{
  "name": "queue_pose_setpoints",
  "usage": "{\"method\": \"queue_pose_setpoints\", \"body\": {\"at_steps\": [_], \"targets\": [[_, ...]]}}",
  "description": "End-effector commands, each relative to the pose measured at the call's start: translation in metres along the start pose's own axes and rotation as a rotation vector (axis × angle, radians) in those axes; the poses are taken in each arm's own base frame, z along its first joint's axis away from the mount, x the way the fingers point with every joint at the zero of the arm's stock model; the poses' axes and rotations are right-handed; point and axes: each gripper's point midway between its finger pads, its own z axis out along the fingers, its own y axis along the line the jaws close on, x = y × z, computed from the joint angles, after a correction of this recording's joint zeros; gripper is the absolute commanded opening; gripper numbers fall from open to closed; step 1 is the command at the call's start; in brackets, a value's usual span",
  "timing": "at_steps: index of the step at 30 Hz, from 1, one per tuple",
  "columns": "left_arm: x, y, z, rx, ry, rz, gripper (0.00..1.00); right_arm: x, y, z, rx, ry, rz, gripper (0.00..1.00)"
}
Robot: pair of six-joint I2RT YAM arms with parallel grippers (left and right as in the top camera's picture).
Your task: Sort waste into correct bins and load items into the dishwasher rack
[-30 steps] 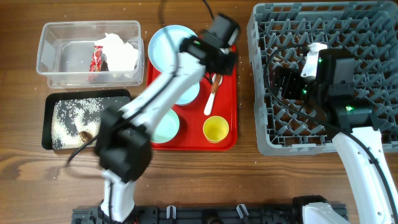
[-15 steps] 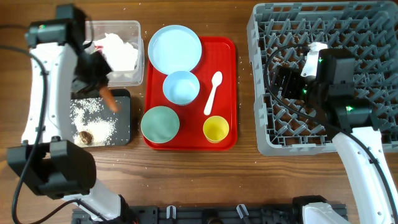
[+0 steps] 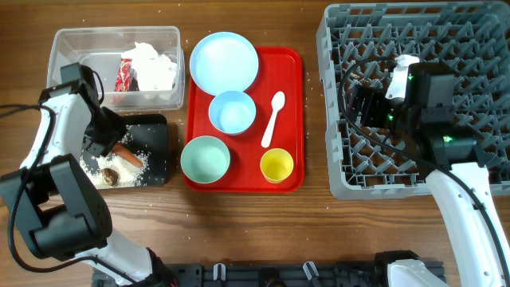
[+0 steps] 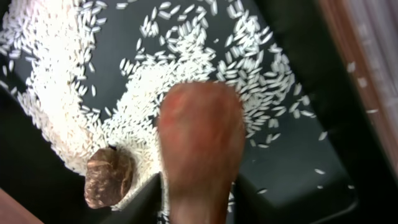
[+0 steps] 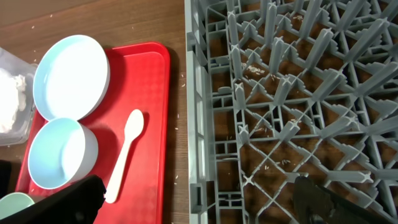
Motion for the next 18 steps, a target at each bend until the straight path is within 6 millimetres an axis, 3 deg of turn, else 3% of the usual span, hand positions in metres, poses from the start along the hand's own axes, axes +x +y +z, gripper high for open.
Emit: {"method": "queue_pose_setpoints", "body": {"at_steps": [1,6,10,11,12,15,18], "targets": [[-0.001,0.004,0.002,-0.014,-0.01,-0.021,0.57,-0.007,-0.003,-0.003,0.016,-0.021,0.013,1.0],[-0.006,0.002,-0.019,0.009,-0.031,-0.02,0.6,-0.007,-0.003,-0.003,0.016,-0.02,0.013,1.0],[-0.024,-0.02,-0.094,0.163,-0.148,0.062,0.61,-0.009,-0.002,-0.003,0.014,-0.026,0.02,0.99],[-0.022,-0.036,-0.127,0.255,-0.203,0.141,0.63,-0.01,-0.002,-0.003,0.013,-0.031,0.02,1.0],[-0.017,-0.047,-0.149,0.313,-0.243,0.21,0.64,-0.011,-0.002,-0.003,0.012,-0.035,0.019,1.0],[0.014,-0.083,-0.19,0.438,-0.313,0.41,0.66,-0.016,0.007,-0.004,-0.037,-0.053,0.014,1.0],[0.068,-0.127,-0.201,0.499,-0.319,0.622,0.72,-0.025,0.02,-0.005,-0.106,-0.084,0.004,1.0]]}}
